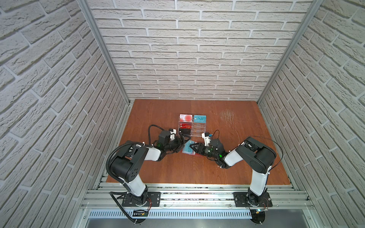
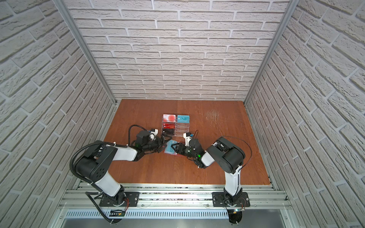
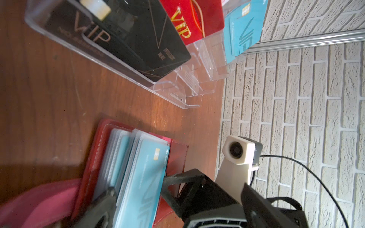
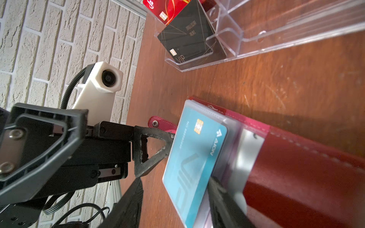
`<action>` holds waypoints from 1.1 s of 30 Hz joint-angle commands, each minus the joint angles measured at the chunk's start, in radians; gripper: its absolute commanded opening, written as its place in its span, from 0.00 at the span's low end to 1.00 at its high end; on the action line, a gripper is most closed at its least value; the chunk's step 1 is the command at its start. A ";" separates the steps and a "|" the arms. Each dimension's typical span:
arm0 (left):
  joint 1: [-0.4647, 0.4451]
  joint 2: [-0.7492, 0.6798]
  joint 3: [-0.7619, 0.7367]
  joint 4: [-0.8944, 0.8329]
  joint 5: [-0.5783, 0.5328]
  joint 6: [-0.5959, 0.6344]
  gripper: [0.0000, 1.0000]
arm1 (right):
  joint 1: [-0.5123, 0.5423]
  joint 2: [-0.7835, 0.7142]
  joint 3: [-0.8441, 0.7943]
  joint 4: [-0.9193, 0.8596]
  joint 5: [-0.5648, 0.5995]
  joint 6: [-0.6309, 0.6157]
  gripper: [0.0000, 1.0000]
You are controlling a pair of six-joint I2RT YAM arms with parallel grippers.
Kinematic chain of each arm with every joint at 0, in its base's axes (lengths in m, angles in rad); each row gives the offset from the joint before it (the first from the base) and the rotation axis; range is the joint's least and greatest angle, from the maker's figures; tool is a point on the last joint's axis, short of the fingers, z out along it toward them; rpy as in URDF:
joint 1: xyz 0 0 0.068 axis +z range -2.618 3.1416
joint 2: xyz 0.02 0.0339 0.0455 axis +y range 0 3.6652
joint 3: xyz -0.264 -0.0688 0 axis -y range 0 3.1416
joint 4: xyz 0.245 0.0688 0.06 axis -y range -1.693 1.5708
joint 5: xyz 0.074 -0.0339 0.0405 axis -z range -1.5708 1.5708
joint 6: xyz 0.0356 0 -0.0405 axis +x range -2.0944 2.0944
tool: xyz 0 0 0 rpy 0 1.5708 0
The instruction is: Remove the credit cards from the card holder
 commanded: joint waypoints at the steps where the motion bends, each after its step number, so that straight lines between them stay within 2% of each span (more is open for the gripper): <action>1: 0.004 0.050 -0.042 -0.144 -0.044 0.009 0.98 | 0.015 -0.048 -0.011 0.062 -0.021 -0.009 0.55; 33: 0.005 0.057 -0.070 -0.103 -0.042 -0.002 0.98 | 0.047 0.072 0.090 0.108 -0.051 0.041 0.45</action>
